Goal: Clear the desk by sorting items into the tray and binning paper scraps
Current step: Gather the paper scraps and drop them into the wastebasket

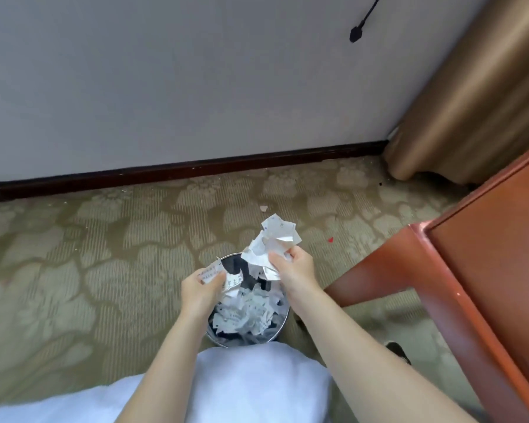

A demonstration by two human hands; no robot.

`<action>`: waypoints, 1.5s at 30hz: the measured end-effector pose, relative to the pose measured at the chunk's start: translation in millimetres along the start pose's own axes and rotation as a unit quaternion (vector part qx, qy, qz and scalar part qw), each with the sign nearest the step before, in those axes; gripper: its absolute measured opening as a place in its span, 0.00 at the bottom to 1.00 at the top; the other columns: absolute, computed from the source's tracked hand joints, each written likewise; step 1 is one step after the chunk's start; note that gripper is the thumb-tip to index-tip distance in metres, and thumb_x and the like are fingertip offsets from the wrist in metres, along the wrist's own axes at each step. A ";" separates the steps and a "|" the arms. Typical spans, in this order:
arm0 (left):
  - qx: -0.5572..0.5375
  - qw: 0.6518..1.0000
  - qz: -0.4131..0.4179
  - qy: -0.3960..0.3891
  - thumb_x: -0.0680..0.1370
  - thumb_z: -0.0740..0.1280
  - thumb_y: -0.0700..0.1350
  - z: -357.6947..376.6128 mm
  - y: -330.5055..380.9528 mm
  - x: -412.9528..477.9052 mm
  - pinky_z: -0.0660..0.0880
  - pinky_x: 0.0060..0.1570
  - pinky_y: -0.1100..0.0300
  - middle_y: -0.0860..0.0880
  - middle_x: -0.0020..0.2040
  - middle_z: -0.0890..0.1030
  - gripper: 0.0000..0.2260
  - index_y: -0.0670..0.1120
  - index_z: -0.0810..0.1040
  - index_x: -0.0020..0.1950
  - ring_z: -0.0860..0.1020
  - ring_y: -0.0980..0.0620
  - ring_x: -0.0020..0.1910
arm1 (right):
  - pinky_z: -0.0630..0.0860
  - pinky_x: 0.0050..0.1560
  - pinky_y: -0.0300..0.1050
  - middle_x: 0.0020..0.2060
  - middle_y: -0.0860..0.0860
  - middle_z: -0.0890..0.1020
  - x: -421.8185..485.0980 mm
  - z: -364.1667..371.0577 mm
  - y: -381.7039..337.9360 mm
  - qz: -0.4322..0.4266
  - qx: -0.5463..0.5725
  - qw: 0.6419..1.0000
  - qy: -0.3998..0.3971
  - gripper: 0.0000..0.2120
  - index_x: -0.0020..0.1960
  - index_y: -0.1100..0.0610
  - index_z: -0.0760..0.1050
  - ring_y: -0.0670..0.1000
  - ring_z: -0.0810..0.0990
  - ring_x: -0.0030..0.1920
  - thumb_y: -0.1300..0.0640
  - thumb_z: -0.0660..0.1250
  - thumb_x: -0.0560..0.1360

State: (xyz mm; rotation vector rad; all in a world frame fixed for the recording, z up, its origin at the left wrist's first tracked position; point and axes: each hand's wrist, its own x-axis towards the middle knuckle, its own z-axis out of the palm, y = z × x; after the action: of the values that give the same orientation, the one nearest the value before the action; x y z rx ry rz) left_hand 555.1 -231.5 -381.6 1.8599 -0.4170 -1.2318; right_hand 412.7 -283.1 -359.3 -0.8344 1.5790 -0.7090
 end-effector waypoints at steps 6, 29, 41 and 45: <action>0.005 0.999 -0.032 0.014 0.76 0.67 0.40 12.0 -28.2 40.3 0.75 0.47 0.53 0.44 0.43 0.81 0.01 0.44 0.77 0.45 0.78 0.46 0.42 | 0.69 0.36 0.42 0.41 0.55 0.76 41.7 13.6 49.1 0.067 -0.008 0.997 0.037 0.08 0.51 0.66 0.75 0.51 0.72 0.40 0.63 0.65 0.74; 0.262 0.955 -0.037 -0.132 0.79 0.64 0.46 18.3 -63.1 87.9 0.69 0.59 0.54 0.43 0.67 0.71 0.20 0.41 0.67 0.69 0.71 0.45 0.65 | 0.75 0.61 0.51 0.56 0.54 0.73 64.9 8.5 90.2 0.196 -0.066 0.976 -0.068 0.14 0.62 0.56 0.72 0.51 0.72 0.52 0.62 0.62 0.77; 0.451 0.837 0.229 -0.210 0.79 0.62 0.48 31.1 14.7 -7.4 0.72 0.59 0.56 0.49 0.59 0.78 0.14 0.45 0.73 0.63 0.76 0.51 0.56 | 0.74 0.45 0.42 0.37 0.48 0.77 -7.8 -30.3 26.5 -0.018 -0.129 0.990 -0.051 0.06 0.48 0.56 0.76 0.47 0.75 0.39 0.64 0.64 0.75; 0.525 0.767 0.319 -0.184 0.79 0.60 0.50 19.5 49.7 -55.3 0.73 0.57 0.54 0.50 0.59 0.77 0.14 0.47 0.72 0.62 0.75 0.51 0.58 | 0.70 0.43 0.31 0.40 0.47 0.79 -42.8 -52.0 -6.3 -0.106 -0.183 0.977 -0.013 0.06 0.49 0.57 0.79 0.47 0.76 0.44 0.63 0.65 0.74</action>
State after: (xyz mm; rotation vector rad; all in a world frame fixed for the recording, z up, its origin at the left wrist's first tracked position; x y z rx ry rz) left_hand 521.0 -233.1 -312.8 1.9618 -2.1209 -0.8827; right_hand 366.1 -251.3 -322.0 -1.2927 1.6373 -0.5583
